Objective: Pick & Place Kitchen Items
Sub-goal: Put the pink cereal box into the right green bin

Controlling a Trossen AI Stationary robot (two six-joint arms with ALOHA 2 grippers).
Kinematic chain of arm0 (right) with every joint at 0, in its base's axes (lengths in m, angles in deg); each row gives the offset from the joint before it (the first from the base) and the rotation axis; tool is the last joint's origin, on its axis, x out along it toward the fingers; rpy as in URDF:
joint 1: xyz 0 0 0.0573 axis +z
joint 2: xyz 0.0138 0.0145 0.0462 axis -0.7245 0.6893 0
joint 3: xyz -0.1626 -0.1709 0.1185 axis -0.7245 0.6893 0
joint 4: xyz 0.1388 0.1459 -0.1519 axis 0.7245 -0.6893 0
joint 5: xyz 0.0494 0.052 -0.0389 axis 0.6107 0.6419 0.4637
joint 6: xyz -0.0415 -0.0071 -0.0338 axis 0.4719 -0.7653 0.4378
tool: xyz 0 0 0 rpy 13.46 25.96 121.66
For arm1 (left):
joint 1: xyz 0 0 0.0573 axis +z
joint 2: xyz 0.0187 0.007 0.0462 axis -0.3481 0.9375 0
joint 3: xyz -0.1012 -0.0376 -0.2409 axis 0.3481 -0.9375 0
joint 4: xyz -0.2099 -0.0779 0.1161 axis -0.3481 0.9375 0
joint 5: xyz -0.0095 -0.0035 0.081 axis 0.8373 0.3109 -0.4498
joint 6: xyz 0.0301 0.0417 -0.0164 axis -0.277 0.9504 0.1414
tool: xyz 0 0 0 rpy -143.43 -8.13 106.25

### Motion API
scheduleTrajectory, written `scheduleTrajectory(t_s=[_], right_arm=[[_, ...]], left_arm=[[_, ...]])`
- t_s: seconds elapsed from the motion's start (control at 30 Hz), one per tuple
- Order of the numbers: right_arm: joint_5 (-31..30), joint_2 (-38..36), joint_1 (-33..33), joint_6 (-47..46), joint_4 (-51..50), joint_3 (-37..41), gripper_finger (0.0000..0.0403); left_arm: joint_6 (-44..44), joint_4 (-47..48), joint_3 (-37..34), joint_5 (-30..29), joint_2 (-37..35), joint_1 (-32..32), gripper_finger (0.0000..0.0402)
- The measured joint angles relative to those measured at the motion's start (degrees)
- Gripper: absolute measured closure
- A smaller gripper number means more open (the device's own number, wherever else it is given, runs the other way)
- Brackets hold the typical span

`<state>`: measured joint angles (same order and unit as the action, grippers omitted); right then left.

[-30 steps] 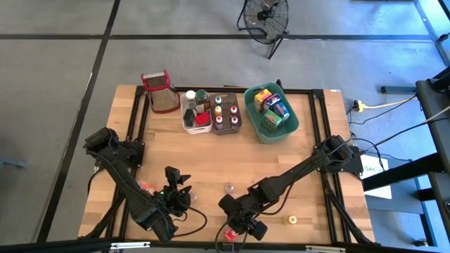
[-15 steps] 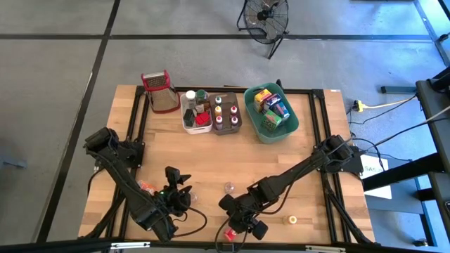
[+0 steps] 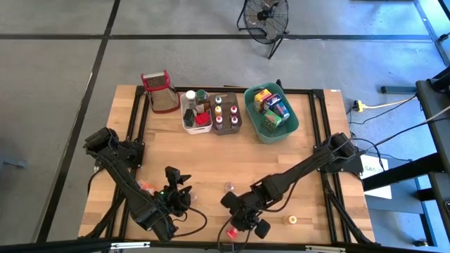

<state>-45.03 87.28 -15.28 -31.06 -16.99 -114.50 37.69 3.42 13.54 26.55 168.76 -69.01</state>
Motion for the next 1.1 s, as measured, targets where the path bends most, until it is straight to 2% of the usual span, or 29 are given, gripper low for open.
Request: scheduleTrajectory(t_s=[0.37,0.57,0.67,0.87,1.0,1.1], right_arm=[[-9.6,-3.2,1.4,-3.3,-3.5,0.0,0.0280],[-17.6,-8.1,2.8,-10.6,-12.5,-0.5,0.0281],[-24.0,-10.5,4.0,-16.7,-18.9,-2.8,0.0281],[-43.4,-14.0,6.5,-33.3,-35.2,-8.2,0.0281],[-56.8,-15.2,7.0,-47.8,-44.2,-10.9,0.0281],[-64.6,-16.4,6.2,-59.2,-49.8,-11.4,0.0281]], left_arm=[[0.0,0.0,0.0,0.0,0.0,0.0,0.0188],[0.0,0.0,0.0,0.0,0.0,0.0,0.0189],[0.0,-0.8,0.0,0.1,0.0,0.0,0.0189],[0.0,-1.0,0.0,0.1,0.0,0.3,0.0188],[0.0,-1.1,0.0,0.0,0.0,0.4,0.0189],[0.0,-1.1,0.0,0.0,0.0,0.6,0.0187]])
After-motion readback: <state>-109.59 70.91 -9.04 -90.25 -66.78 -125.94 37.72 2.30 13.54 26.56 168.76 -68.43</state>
